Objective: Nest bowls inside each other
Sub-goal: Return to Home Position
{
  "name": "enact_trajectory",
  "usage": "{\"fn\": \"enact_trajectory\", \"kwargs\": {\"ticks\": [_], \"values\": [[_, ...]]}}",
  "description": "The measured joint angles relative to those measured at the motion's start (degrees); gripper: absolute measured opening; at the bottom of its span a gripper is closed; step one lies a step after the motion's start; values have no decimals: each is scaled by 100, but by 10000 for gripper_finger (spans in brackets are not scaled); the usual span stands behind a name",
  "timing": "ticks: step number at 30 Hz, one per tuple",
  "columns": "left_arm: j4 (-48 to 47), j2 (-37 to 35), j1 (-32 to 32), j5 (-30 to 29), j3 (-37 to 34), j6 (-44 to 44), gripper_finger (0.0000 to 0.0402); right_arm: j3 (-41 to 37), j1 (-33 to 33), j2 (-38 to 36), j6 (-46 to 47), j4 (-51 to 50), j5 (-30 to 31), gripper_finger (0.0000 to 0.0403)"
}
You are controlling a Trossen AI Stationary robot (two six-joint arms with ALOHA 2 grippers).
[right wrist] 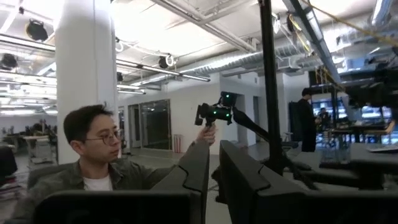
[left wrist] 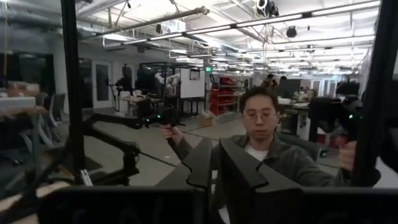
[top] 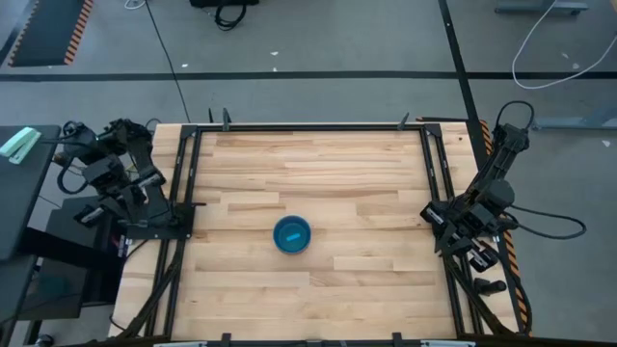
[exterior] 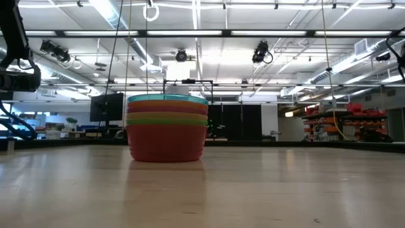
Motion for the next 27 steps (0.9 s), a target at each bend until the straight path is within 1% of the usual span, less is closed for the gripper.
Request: {"fn": "enact_trajectory", "kwargs": {"ticks": [1, 2, 3, 6, 7, 8, 9, 12, 18, 24, 27], "values": [[-5, 0, -6, 47, 0, -73, 38, 0, -2, 0, 28, -13, -133, 48], [-14, 0, -15, 216, 0, -110, 38, 0, -2, 0, 48, -27, -416, 48], [-23, 0, -14, 531, 0, -110, 38, 0, -2, 1, 42, -32, -780, 48], [45, 0, -15, 1931, -62, 248, 35, -78, 1, -2, -173, 39, -2073, 48], [54, 0, -15, 2303, -103, 406, 33, -104, 2, -2, -170, 47, -2372, 48], [57, 0, -15, 2537, -151, 430, 32, -123, 4, -2, -139, 57, -2509, 48], [76, -2, -15, 2666, -213, 347, 30, -145, 2, -2, -48, 54, -2526, 48], [77, -4, -13, 2649, -460, 46, 27, -266, -7, -2, 227, 64, -2323, 48], [498, -101, -13, 2652, -1015, -152, 28, -469, -2, -2, 221, 278, -2308, 48], [1017, -535, -13, 2650, -1659, -230, 36, -981, -2, -2, 270, 989, -2309, 48], [1046, -836, -13, 2638, -1931, -249, 34, -1211, -2, -2, 436, 1207, -2190, 48]]}}
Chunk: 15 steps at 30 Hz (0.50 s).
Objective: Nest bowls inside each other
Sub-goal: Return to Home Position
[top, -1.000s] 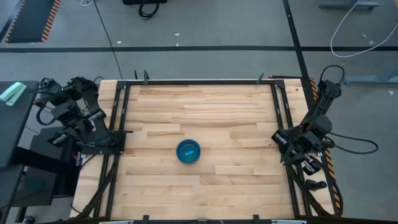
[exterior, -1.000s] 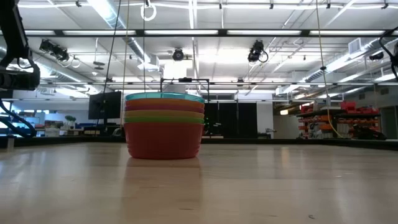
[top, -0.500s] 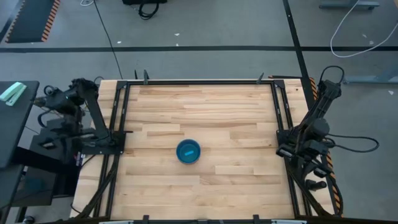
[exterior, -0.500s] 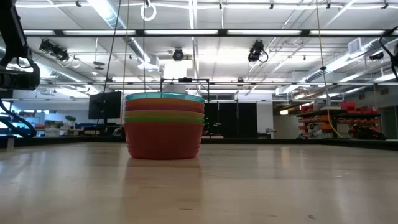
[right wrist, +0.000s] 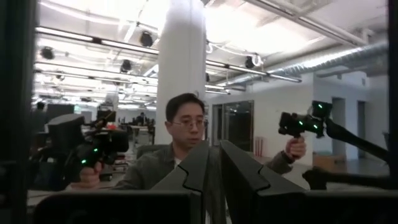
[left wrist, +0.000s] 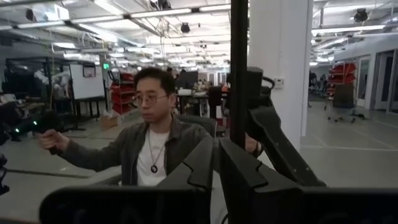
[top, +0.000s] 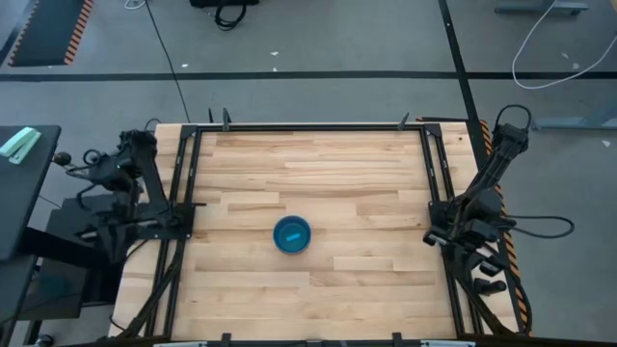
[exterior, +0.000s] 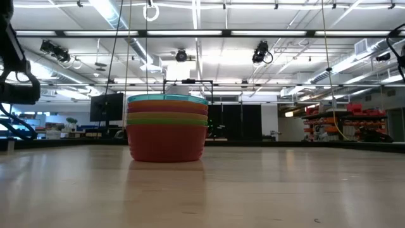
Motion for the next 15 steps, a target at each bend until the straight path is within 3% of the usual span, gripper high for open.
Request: {"fn": "enact_trajectory", "kwargs": {"ticks": [4, 15], "values": [[55, -340, 2, -25, -364, 24, 27, -62, -2, -4, 70, 10, 138, 48], [314, -327, 2, -10, -780, 3, 34, -63, 0, 21, -39, -21, 140, 48]]}}
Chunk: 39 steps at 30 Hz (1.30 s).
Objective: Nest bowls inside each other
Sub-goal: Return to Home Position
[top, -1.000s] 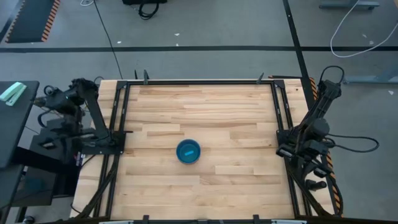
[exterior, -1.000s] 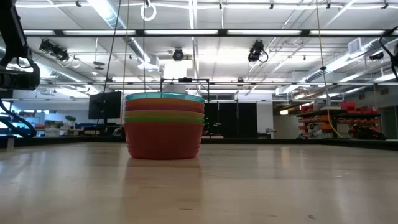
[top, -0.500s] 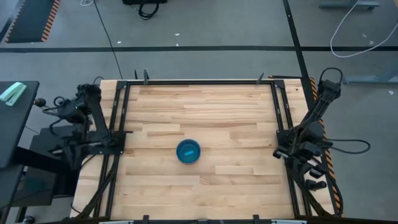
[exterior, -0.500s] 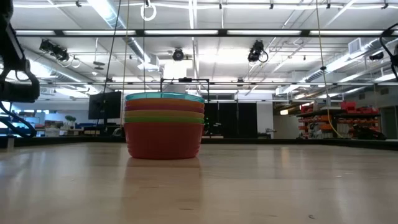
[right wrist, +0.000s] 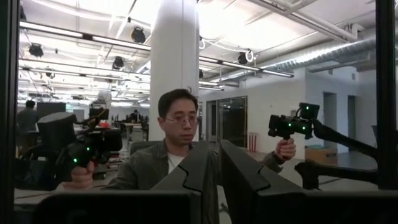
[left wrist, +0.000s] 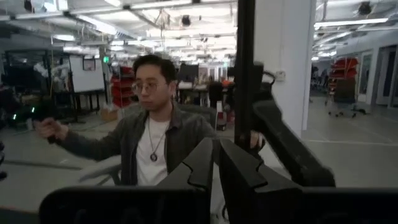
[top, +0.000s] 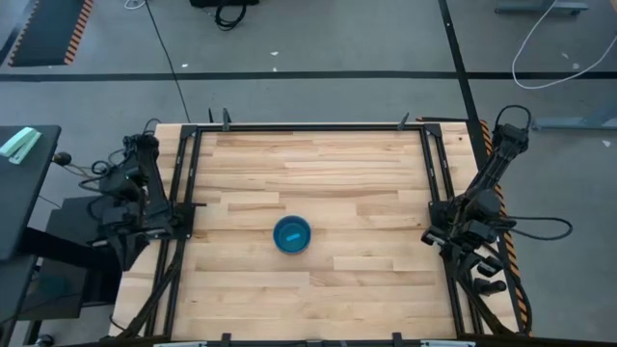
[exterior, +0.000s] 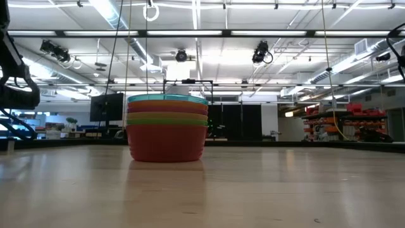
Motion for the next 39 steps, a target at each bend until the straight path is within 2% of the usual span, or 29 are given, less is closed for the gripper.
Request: {"fn": "enact_trajectory", "kwargs": {"ticks": [10, 15, 24, 31, 39], "values": [[98, 0, 0, -5, -385, 14, 25, 0, 0, 361, -89, 31, 71, 48], [370, 0, -1, -5, -658, 14, 21, -9, 0, 623, -57, 180, 347, 48], [841, 0, -2, -5, -1135, -10, 32, -11, 0, 1498, -189, 998, 347, 48], [964, 0, -2, -5, -1166, -13, 34, -13, 0, 2294, -254, 1982, 342, 48], [972, 0, -2, -5, -1166, 16, 23, -67, 4, 2504, -217, 2431, 299, 48]]}}
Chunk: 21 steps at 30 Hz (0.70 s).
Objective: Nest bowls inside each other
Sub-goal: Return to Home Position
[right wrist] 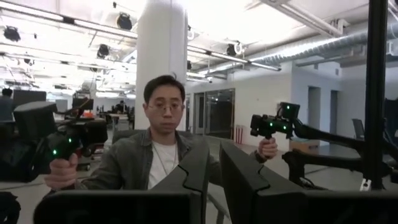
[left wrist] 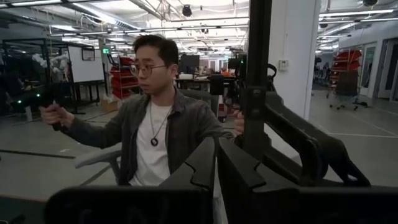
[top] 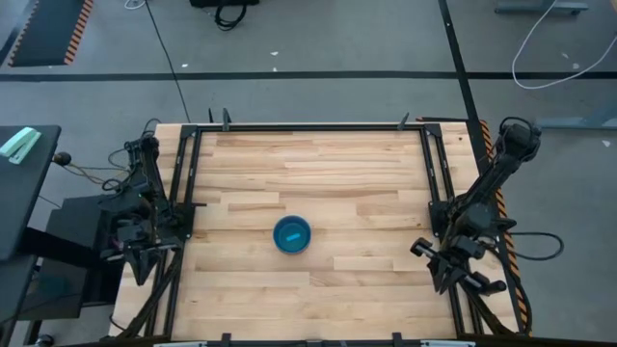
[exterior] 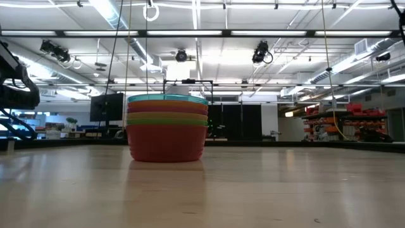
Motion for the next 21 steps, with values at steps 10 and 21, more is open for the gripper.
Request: {"fn": "enact_trajectory", "kwargs": {"ticks": [10, 21], "values": [[-6, 2, 0, -21, 0, -3, 36, -441, -15, -195, 167, 332, 0, 48], [-289, 2, 2, -179, 0, 92, 23, -503, -15, -528, 189, 216, -7, 48]]}}
